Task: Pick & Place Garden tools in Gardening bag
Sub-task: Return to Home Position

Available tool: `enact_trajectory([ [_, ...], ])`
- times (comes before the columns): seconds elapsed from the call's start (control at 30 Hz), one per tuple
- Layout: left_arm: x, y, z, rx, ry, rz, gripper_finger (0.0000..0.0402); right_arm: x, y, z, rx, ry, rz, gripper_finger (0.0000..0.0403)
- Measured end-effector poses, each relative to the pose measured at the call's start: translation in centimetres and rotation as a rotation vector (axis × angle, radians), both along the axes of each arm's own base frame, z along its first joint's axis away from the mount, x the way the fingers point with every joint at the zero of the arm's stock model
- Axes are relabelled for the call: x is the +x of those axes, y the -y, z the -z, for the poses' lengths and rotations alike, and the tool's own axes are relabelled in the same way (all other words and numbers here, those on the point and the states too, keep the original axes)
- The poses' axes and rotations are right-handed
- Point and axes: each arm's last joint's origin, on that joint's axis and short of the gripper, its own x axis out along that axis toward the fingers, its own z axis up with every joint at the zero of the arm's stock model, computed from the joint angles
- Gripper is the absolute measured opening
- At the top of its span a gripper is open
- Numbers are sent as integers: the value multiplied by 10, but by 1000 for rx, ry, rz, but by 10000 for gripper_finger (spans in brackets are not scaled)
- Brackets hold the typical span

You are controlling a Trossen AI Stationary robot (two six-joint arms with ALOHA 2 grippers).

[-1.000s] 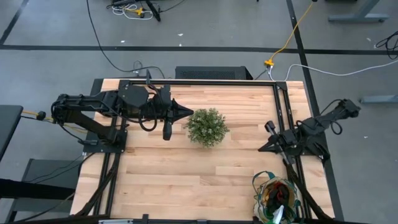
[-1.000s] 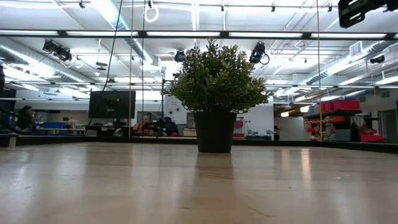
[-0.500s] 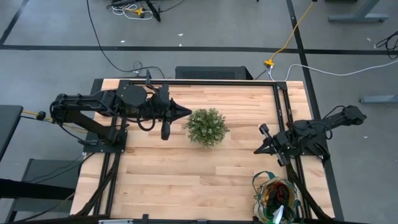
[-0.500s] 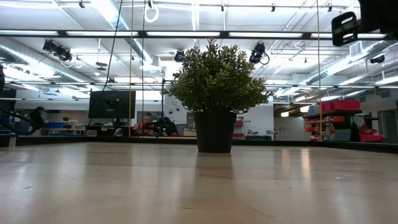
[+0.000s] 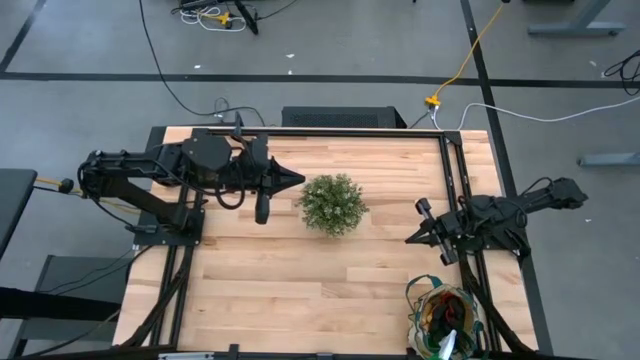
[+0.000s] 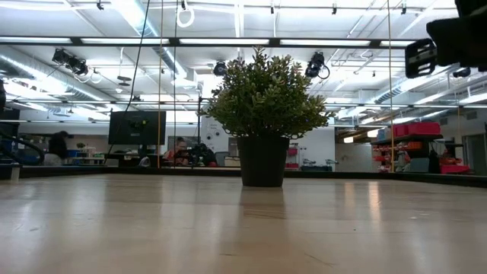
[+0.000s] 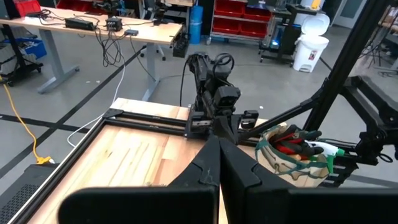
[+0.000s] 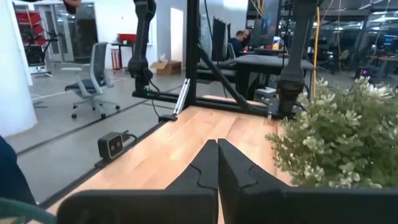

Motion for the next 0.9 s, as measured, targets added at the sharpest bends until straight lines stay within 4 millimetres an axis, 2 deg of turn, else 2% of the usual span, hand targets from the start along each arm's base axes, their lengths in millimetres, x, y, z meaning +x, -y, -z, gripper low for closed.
enact_trajectory([
  [0.17, 0, 0, 1, 2, -11, -3, 2, 1, 4, 10, -2, -12, -10, 0],
  [0.43, 0, 0, 1, 4, -12, -8, 2, 2, 14, 8, -1, 25, 20, 0],
  [0.9, -1, 0, 3, 8, -33, -11, 2, 4, 27, 18, -104, -48, 192, 0],
])
